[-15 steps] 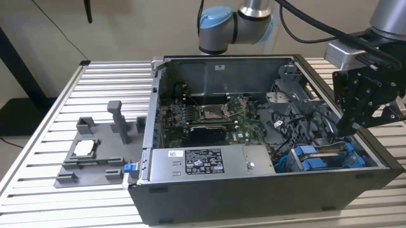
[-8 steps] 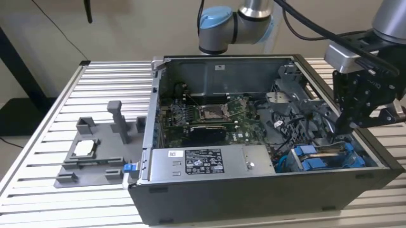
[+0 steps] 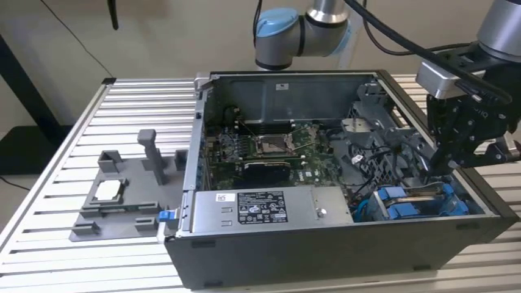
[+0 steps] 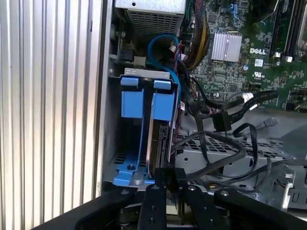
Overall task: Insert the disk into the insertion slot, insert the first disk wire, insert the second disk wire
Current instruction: 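Insert the first disk wire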
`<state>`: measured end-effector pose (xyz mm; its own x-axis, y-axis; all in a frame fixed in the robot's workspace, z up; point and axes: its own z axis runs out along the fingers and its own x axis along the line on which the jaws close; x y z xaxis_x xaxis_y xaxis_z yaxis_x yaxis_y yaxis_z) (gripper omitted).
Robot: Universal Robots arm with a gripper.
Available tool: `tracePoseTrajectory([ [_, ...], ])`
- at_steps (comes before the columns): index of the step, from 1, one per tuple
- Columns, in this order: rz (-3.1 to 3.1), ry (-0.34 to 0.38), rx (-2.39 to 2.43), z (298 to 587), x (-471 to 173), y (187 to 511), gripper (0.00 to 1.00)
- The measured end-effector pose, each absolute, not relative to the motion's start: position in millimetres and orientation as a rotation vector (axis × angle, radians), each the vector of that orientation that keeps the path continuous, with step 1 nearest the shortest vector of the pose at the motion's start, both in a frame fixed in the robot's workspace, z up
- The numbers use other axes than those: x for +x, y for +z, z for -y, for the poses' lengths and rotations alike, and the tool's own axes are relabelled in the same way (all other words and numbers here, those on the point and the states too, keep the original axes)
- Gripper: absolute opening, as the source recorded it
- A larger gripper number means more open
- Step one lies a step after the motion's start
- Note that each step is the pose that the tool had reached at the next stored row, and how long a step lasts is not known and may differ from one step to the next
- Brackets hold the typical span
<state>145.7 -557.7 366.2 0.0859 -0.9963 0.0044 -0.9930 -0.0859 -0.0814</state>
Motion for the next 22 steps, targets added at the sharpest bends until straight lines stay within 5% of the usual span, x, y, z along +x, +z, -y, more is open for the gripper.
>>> tracePoseTrajectory([
  [22, -2.137, -0.064, -2.212, 564.7, 147.8, 343.5, 0.19],
])
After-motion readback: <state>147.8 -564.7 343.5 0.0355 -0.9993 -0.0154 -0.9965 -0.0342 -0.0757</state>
